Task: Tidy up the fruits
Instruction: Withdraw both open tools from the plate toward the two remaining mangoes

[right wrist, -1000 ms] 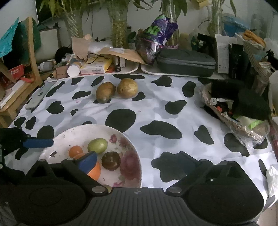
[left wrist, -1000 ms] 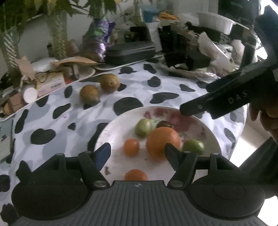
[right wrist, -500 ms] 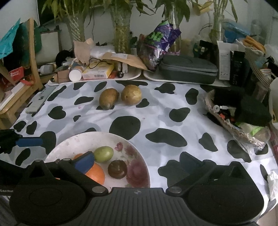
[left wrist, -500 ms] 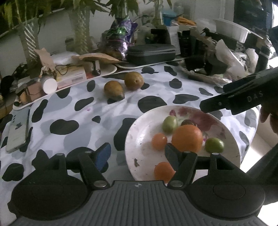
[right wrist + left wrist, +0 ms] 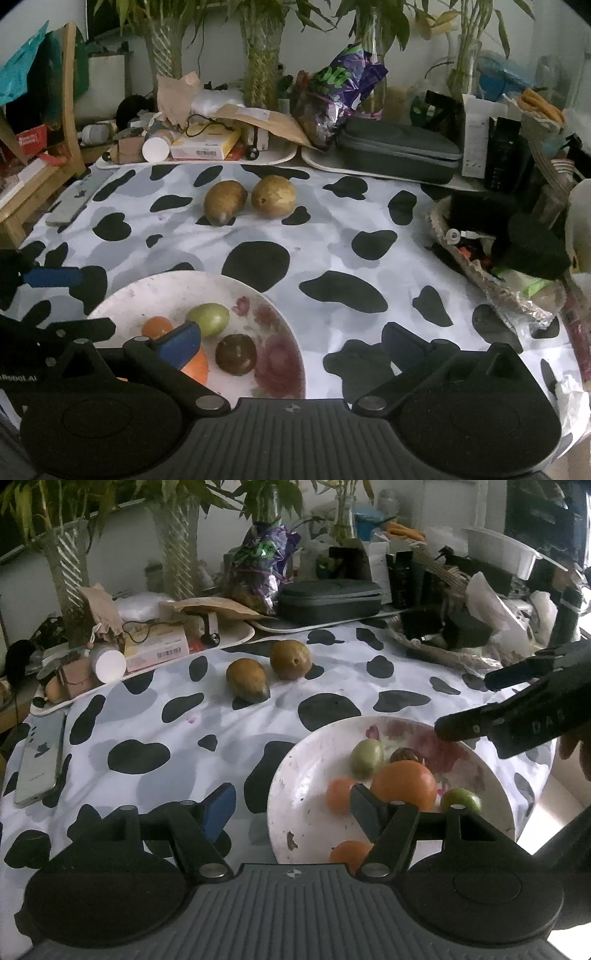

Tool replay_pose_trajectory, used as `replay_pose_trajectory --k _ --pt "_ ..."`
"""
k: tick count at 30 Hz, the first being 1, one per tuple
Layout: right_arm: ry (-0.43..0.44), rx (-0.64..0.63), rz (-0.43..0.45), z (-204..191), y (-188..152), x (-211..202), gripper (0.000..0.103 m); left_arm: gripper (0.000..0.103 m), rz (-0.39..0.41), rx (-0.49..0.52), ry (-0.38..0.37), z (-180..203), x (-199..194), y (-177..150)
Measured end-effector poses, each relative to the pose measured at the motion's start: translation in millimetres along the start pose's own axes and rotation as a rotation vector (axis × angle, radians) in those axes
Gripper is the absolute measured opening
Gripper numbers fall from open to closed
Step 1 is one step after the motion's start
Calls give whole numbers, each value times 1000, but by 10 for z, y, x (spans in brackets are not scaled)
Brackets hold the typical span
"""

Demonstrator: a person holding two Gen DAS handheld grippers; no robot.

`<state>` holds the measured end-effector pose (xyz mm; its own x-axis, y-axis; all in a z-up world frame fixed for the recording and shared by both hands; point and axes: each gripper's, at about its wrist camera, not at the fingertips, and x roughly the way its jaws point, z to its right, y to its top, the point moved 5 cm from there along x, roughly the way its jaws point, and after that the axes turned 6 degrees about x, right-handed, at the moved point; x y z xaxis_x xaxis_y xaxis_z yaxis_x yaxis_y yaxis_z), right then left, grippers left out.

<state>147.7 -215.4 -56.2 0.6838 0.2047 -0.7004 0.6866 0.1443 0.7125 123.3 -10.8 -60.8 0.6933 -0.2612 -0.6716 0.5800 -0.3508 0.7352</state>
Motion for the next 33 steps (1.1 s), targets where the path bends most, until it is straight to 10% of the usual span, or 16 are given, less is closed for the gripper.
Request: replay_pose_trajectory --k 33 --pt "-52 2 12 130 290 463 103 67 39 -2 39 -209 473 359"
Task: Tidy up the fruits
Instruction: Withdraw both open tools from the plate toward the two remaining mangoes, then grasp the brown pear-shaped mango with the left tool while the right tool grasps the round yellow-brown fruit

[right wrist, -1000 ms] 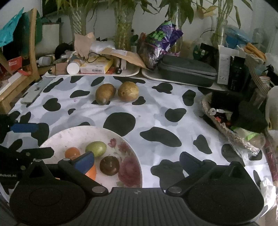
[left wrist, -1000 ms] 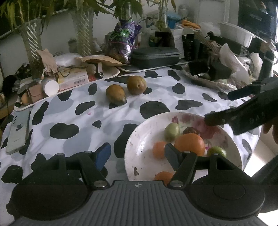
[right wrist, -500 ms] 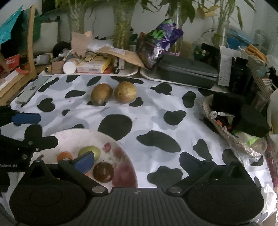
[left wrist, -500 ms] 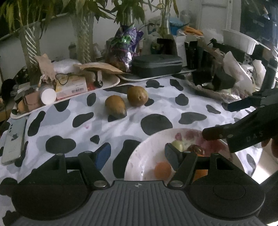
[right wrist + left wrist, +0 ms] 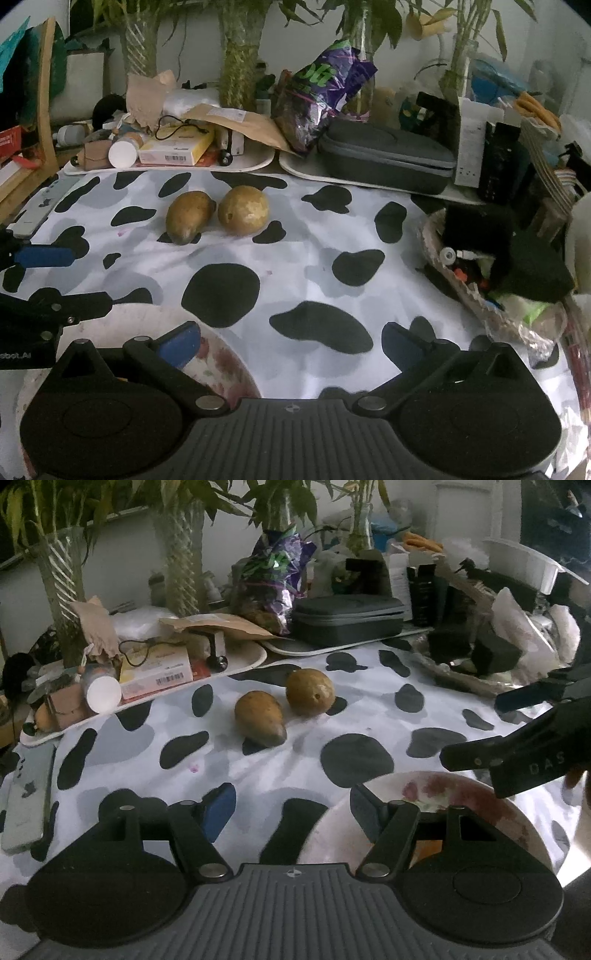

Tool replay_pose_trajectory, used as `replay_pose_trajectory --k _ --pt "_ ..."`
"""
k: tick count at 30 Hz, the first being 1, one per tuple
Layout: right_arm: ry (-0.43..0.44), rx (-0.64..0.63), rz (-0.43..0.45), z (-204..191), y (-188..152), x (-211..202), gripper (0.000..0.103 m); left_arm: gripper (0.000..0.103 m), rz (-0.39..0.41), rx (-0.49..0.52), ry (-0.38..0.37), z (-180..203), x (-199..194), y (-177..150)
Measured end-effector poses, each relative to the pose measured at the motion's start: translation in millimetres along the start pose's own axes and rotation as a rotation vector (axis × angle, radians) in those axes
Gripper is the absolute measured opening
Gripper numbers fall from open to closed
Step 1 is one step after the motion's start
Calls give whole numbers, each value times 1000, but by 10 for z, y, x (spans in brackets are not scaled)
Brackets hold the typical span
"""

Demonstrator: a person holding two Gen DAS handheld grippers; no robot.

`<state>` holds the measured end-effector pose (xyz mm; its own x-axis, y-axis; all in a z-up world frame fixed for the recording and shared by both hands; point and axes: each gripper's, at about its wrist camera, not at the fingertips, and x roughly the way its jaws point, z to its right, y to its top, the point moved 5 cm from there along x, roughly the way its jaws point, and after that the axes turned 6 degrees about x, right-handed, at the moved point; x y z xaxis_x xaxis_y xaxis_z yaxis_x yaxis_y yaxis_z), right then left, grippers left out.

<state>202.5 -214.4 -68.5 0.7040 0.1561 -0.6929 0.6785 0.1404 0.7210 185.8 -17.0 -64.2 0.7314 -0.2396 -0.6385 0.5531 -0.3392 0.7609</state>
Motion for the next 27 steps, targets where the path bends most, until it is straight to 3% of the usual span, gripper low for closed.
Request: replay_pose_trajectory --k 5,27 --pt "-10 -5 -1 6 76 105 103 67 4 30 36 -44 93 50" --pt "-58 13 -14 158 375 564 103 67 -2 40 64 -239 774 313"
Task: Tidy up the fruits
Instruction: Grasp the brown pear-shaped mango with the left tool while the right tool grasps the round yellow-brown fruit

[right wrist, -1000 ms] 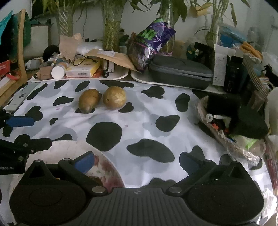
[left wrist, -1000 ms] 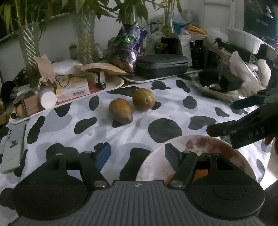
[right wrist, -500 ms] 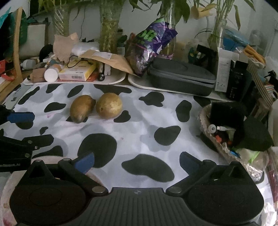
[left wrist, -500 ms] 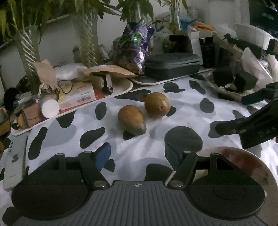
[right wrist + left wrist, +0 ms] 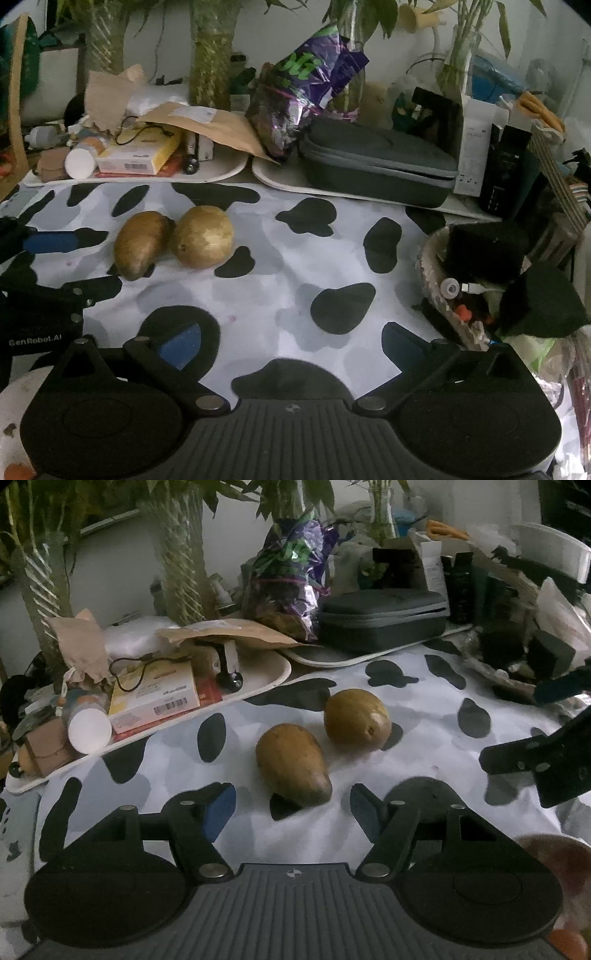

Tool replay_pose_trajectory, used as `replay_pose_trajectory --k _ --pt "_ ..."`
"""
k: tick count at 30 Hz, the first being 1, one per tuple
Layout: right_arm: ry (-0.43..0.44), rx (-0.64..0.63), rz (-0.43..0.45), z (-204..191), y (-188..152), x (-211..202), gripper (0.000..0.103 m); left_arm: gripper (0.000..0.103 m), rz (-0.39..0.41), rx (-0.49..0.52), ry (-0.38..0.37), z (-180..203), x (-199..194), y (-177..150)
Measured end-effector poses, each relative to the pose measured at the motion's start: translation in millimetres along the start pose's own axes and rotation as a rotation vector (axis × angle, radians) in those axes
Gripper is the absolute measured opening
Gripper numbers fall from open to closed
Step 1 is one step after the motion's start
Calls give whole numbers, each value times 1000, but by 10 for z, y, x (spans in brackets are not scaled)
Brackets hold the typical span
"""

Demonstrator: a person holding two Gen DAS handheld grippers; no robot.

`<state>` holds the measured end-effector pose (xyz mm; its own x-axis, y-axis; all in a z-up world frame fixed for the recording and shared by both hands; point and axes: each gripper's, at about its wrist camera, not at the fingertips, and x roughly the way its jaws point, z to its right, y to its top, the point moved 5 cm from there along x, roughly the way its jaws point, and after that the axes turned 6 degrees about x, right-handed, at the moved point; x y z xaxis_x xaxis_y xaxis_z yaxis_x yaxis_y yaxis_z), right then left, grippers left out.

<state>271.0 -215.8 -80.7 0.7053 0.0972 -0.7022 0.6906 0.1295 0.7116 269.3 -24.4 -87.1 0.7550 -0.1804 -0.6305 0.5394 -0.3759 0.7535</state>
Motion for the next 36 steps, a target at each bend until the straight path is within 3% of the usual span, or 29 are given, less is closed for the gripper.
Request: replay_pose_trajectory --k 17,20,24,36 --pt "-12 -11 -12 56 118 318 103 66 -43 -44 8 -20 532 130" --pt "-15 -15 -11 59 126 350 103 54 -43 -55 12 -18 577 140" --pt "-12 -15 -8 63 139 384 103 48 -46 -69 7 -37 571 151" --pt "63 1 19 -116 212 399 103 47 -17 -84 -15 -224 383 137"
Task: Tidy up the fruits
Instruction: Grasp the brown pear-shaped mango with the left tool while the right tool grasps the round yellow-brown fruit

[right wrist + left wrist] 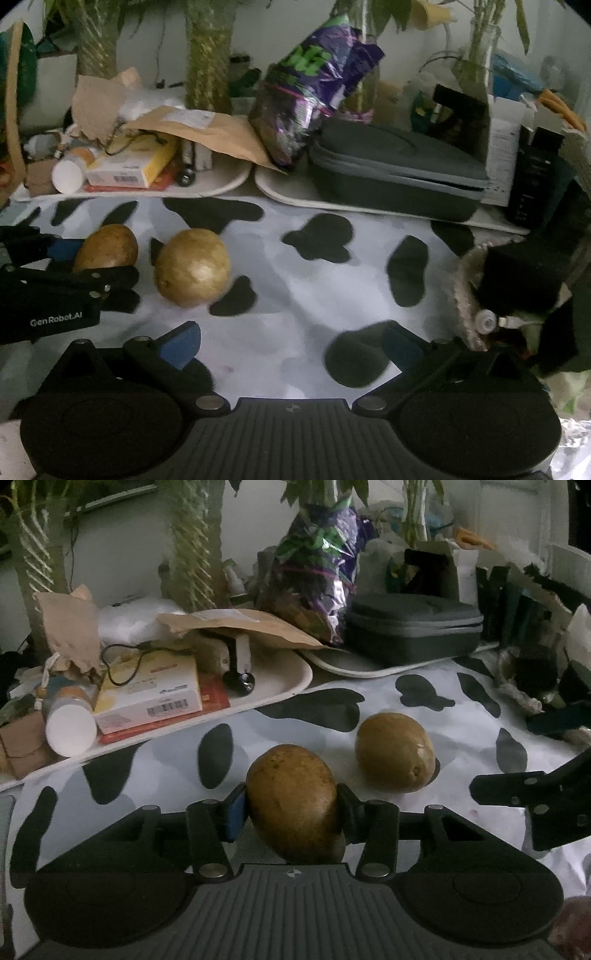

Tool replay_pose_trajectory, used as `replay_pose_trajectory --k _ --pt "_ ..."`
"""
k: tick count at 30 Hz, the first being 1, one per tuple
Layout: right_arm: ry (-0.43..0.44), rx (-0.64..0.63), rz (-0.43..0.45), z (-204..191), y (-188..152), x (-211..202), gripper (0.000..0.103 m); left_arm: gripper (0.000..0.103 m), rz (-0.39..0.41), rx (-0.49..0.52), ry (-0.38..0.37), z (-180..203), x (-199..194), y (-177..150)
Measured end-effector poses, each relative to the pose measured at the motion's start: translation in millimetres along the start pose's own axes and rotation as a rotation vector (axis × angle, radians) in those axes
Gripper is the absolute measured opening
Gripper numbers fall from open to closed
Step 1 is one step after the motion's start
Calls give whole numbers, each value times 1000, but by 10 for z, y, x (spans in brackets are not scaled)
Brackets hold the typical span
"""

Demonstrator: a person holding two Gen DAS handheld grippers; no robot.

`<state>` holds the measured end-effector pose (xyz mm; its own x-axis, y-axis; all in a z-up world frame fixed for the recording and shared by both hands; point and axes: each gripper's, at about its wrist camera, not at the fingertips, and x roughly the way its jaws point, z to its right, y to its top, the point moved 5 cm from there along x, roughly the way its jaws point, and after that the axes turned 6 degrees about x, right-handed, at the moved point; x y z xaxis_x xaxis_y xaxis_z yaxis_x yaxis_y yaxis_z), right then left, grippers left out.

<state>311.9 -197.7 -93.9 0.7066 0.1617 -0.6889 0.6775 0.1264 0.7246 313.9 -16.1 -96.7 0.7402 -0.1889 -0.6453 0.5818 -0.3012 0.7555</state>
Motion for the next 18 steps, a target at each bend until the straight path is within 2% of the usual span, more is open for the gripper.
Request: replay_pose_trajectory --k 7,14,16,18 --pt "12 -85 20 -259 57 124 103 47 4 6 -3 -161 -118 -71" --pt "66 -78 25 -446 145 241 103 47 14 -19 2 -346 -204 -92" --pt "77 -62 19 -483 174 277 101 47 14 -21 1 -380 -220 -109" --pt "92 -45 6 -517 200 326 93 47 12 -22 0 -416 -229 -130"
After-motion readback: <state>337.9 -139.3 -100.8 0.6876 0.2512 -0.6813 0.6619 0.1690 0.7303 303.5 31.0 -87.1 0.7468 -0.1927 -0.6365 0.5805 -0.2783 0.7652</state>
